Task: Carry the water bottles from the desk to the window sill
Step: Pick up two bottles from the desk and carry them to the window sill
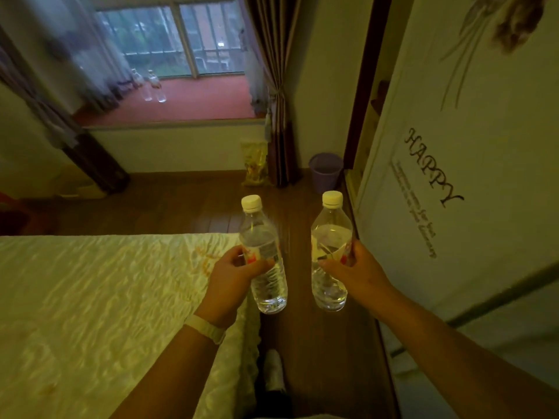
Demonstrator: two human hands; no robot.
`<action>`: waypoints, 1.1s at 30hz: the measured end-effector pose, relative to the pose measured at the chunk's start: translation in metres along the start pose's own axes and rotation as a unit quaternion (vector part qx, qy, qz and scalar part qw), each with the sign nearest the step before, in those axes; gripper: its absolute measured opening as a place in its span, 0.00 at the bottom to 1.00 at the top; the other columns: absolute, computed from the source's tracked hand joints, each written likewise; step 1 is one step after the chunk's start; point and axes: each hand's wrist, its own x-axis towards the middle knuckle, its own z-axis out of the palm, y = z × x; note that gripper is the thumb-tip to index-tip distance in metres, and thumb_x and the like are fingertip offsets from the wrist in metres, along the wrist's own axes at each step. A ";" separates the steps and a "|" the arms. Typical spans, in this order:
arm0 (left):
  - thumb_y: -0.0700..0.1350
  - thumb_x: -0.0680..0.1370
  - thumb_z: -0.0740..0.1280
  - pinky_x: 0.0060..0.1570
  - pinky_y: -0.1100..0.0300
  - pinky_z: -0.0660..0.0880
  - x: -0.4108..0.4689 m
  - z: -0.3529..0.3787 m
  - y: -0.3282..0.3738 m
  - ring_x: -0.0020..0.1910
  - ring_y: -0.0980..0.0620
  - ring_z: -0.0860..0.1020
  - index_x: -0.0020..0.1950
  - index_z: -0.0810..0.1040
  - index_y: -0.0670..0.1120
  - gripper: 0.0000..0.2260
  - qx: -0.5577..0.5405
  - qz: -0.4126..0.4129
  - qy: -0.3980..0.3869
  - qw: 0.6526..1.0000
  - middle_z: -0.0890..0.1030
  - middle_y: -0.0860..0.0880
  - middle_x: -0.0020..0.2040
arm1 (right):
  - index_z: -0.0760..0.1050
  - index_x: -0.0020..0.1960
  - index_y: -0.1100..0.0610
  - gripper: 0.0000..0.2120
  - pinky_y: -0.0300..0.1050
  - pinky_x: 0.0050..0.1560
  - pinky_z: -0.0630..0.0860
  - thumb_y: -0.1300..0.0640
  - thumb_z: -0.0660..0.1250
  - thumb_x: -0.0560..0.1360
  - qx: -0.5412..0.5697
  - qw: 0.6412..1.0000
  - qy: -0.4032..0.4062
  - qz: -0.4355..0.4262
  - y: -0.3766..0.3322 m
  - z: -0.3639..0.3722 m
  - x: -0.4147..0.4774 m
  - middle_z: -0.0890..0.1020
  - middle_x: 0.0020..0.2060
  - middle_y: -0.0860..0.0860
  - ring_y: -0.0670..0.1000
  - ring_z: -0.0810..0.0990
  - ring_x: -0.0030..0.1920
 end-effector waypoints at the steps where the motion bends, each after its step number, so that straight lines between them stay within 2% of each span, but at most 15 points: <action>1: 0.36 0.70 0.76 0.54 0.47 0.80 0.021 -0.003 0.005 0.50 0.43 0.85 0.52 0.83 0.46 0.13 -0.001 -0.002 -0.002 1.000 0.86 0.44 0.48 | 0.69 0.67 0.51 0.28 0.40 0.49 0.77 0.54 0.76 0.71 -0.005 1.000 0.004 0.002 -0.006 0.006 0.018 0.79 0.58 0.49 0.51 0.79 0.57; 3: 0.36 0.69 0.77 0.53 0.47 0.80 0.059 -0.010 0.015 0.50 0.44 0.85 0.50 0.83 0.47 0.12 0.000 -0.008 -0.002 1.000 0.87 0.45 0.47 | 0.69 0.69 0.52 0.30 0.50 0.58 0.78 0.52 0.76 0.70 -0.022 1.000 0.007 0.013 -0.020 0.015 0.053 0.79 0.60 0.51 0.53 0.79 0.60; 5: 0.36 0.70 0.76 0.52 0.49 0.80 0.093 -0.017 0.028 0.50 0.44 0.85 0.50 0.83 0.47 0.12 -0.004 -0.018 -0.011 1.000 0.87 0.46 0.46 | 0.69 0.70 0.53 0.32 0.57 0.62 0.76 0.51 0.77 0.69 -0.031 0.999 0.014 0.021 -0.040 0.022 0.083 0.79 0.60 0.52 0.55 0.79 0.61; 7: 0.36 0.70 0.76 0.51 0.51 0.80 0.127 -0.022 0.046 0.50 0.44 0.85 0.50 0.82 0.47 0.12 -0.001 -0.014 -0.036 0.999 0.87 0.46 0.47 | 0.70 0.69 0.52 0.35 0.59 0.63 0.76 0.47 0.78 0.66 -0.033 0.999 0.023 0.011 -0.061 0.026 0.112 0.80 0.60 0.52 0.55 0.79 0.60; 9: 0.37 0.70 0.76 0.52 0.50 0.80 0.161 -0.021 0.060 0.51 0.45 0.84 0.52 0.82 0.47 0.13 0.011 -0.004 -0.054 0.998 0.86 0.45 0.50 | 0.70 0.68 0.50 0.42 0.59 0.62 0.77 0.39 0.77 0.59 -0.030 0.999 0.041 0.000 -0.079 0.024 0.140 0.80 0.59 0.50 0.54 0.80 0.60; 10: 0.37 0.70 0.76 0.54 0.49 0.80 0.175 -0.018 0.067 0.52 0.45 0.84 0.54 0.82 0.46 0.14 0.012 0.000 -0.062 0.998 0.85 0.44 0.51 | 0.70 0.68 0.49 0.43 0.59 0.62 0.77 0.36 0.76 0.56 -0.028 0.999 0.047 -0.002 -0.088 0.022 0.151 0.81 0.59 0.49 0.53 0.80 0.59; 12: 0.38 0.70 0.76 0.55 0.47 0.80 0.201 -0.010 0.079 0.52 0.44 0.84 0.57 0.81 0.45 0.16 0.001 -0.002 -0.073 0.997 0.85 0.43 0.53 | 0.71 0.68 0.49 0.39 0.58 0.61 0.78 0.40 0.77 0.59 -0.026 0.998 0.057 -0.010 -0.104 0.016 0.170 0.81 0.58 0.49 0.52 0.81 0.58; 15: 0.36 0.72 0.74 0.39 0.61 0.80 0.237 0.008 0.096 0.43 0.52 0.85 0.59 0.79 0.42 0.16 -0.016 0.011 -0.092 0.996 0.84 0.44 0.51 | 0.71 0.67 0.51 0.29 0.54 0.60 0.78 0.50 0.76 0.69 -0.030 0.997 0.069 -0.023 -0.120 0.003 0.204 0.81 0.56 0.49 0.51 0.81 0.57; 16: 0.35 0.72 0.74 0.36 0.63 0.79 0.247 0.015 0.101 0.41 0.53 0.84 0.60 0.79 0.41 0.17 -0.019 0.014 -0.095 0.995 0.84 0.44 0.51 | 0.71 0.67 0.51 0.27 0.52 0.59 0.78 0.52 0.76 0.71 -0.028 0.997 0.072 -0.025 -0.123 -0.001 0.217 0.81 0.55 0.48 0.51 0.81 0.56; 18: 0.34 0.72 0.74 0.45 0.55 0.81 0.270 0.029 0.108 0.47 0.48 0.85 0.61 0.78 0.41 0.18 -0.029 0.012 -0.094 0.995 0.85 0.42 0.53 | 0.71 0.66 0.50 0.26 0.49 0.57 0.79 0.52 0.75 0.71 -0.023 0.997 0.075 -0.024 -0.125 -0.008 0.246 0.82 0.54 0.47 0.49 0.81 0.55; 21: 0.34 0.71 0.75 0.54 0.47 0.80 0.311 0.046 0.114 0.53 0.44 0.84 0.61 0.77 0.42 0.20 -0.030 0.008 -0.083 0.996 0.85 0.42 0.54 | 0.72 0.66 0.50 0.27 0.55 0.59 0.79 0.50 0.76 0.70 -0.005 0.998 0.064 -0.020 -0.125 -0.019 0.297 0.82 0.56 0.49 0.50 0.82 0.56; 24: 0.34 0.70 0.75 0.53 0.47 0.80 0.352 0.062 0.121 0.52 0.44 0.84 0.60 0.77 0.43 0.20 -0.022 0.006 -0.061 0.998 0.85 0.43 0.53 | 0.71 0.67 0.48 0.31 0.57 0.60 0.78 0.47 0.77 0.68 0.005 0.999 0.037 -0.020 -0.128 -0.027 0.356 0.81 0.58 0.48 0.51 0.81 0.58; 26: 0.33 0.71 0.75 0.50 0.51 0.81 0.378 0.072 0.129 0.51 0.45 0.85 0.60 0.77 0.43 0.20 -0.016 0.005 -0.041 0.999 0.85 0.43 0.53 | 0.72 0.66 0.49 0.28 0.54 0.60 0.78 0.49 0.77 0.69 0.011 1.000 0.019 -0.019 -0.134 -0.030 0.393 0.81 0.57 0.48 0.51 0.80 0.57; 29: 0.32 0.70 0.75 0.49 0.50 0.81 0.416 0.084 0.145 0.50 0.44 0.85 0.60 0.77 0.42 0.20 -0.014 0.005 -0.010 1.000 0.84 0.40 0.54 | 0.72 0.62 0.50 0.22 0.46 0.54 0.77 0.55 0.76 0.71 0.021 0.999 -0.011 -0.027 -0.153 -0.039 0.442 0.81 0.52 0.47 0.51 0.80 0.56; 33: 0.35 0.69 0.76 0.50 0.48 0.80 0.457 0.095 0.166 0.52 0.42 0.84 0.60 0.78 0.43 0.21 -0.010 0.015 0.030 0.999 0.84 0.41 0.54 | 0.72 0.63 0.53 0.24 0.41 0.46 0.76 0.57 0.76 0.71 0.031 0.998 -0.053 -0.029 -0.179 -0.054 0.505 0.80 0.50 0.48 0.47 0.80 0.50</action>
